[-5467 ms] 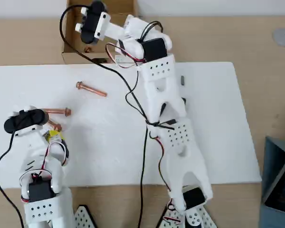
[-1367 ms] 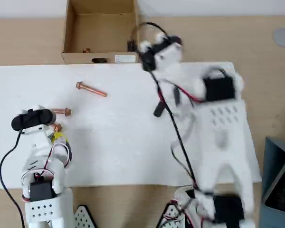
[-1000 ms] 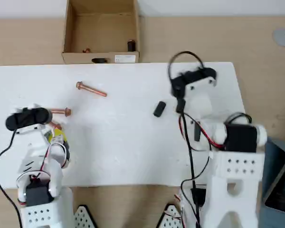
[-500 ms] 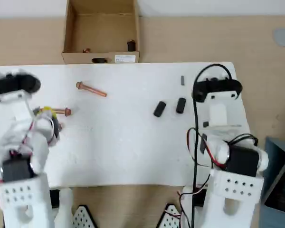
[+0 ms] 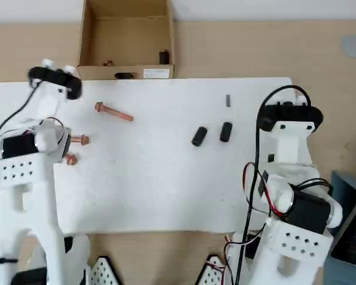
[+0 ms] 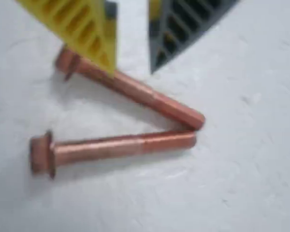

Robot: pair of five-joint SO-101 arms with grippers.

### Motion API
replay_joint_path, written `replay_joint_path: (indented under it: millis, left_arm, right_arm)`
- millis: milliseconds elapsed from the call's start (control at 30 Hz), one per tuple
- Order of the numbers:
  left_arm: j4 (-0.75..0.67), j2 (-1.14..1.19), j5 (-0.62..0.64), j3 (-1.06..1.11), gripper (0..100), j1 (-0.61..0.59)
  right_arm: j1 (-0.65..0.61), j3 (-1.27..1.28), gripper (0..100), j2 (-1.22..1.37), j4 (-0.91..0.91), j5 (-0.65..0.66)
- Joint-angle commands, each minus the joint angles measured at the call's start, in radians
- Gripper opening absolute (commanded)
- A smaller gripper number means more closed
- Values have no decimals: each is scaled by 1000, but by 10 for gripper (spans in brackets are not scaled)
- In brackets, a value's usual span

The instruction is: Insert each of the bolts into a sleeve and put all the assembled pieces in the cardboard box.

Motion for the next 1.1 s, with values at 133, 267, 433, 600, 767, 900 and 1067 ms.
replay_joint_path:
  millis: [133, 267, 433, 600, 767, 900, 1067]
  left_arm:
    - [8, 96, -301, -129, 53, -40]
    - [149, 165, -408, -264, 56, -37]
    - [350, 340, -448, -496, 56, -34]
    - [506, 518, -508, -723, 56, -37]
    - [552, 670, -589, -842, 58, -34]
    - [552, 759, -649, -873, 104, -31]
    - [548, 849, -740, -884, 113, -25]
  right_arm:
    - [19, 13, 10, -16, -40, 0]
    - [18, 18, 10, -13, -48, 0]
    - [18, 47, 10, -13, -68, 0]
    - [13, 47, 10, -12, -68, 0]
    - [13, 48, 10, -12, -68, 0]
    - [13, 48, 10, -12, -68, 0]
    - [13, 48, 10, -12, -68, 2]
